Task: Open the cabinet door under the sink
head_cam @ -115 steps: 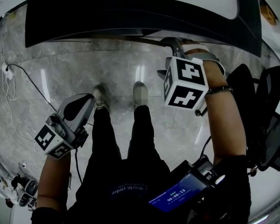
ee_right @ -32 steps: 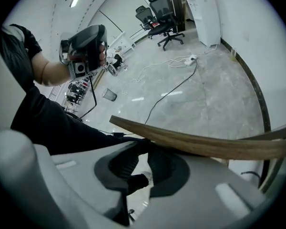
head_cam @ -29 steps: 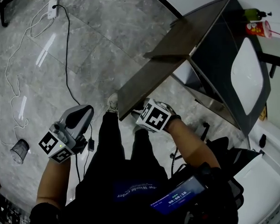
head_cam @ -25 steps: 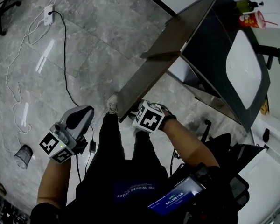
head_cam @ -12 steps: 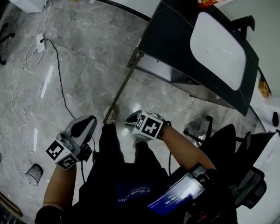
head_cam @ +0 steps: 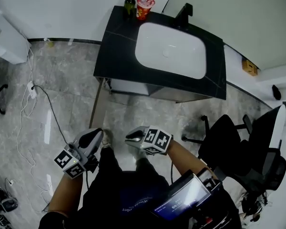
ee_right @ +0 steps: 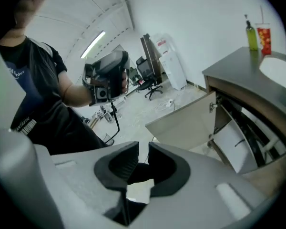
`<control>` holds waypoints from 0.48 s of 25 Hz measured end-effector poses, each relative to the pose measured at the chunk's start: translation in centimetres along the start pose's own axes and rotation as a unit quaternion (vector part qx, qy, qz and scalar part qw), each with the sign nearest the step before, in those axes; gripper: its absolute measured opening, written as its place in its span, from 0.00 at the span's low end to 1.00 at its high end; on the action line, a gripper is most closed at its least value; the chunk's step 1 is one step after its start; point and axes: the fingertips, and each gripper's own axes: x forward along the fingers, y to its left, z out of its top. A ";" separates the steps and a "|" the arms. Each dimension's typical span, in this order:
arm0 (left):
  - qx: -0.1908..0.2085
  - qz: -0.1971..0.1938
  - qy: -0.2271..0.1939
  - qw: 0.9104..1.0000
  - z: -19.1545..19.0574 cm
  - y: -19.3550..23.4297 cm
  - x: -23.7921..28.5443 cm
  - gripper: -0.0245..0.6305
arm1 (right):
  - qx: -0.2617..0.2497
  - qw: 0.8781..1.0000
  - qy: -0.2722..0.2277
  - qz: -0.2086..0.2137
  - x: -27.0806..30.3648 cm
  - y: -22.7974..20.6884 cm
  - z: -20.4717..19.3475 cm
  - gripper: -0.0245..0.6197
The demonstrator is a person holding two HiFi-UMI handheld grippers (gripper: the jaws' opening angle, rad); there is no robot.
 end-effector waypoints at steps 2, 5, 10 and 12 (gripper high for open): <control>0.012 -0.026 -0.004 1.000 1.6 -2.3 2.3 0.04 | 0.008 0.999 -0.038 -0.017 -3.4 0.2 0.3 0.14; 0.028 -0.055 0.000 0.998 3.2 -6.2 4.7 0.04 | 0.019 0.995 -0.090 -0.044 -8.5 1.2 0.4 0.14; 0.073 -0.091 0.022 0.993 5.3 -11.7 7.4 0.04 | 0.027 0.979 -0.176 -0.101 -16.7 2.9 1.6 0.14; 0.084 -0.106 0.023 0.990 6.4 -13.7 7.9 0.04 | 0.023 0.970 -0.212 -0.120 -19.6 3.9 2.6 0.14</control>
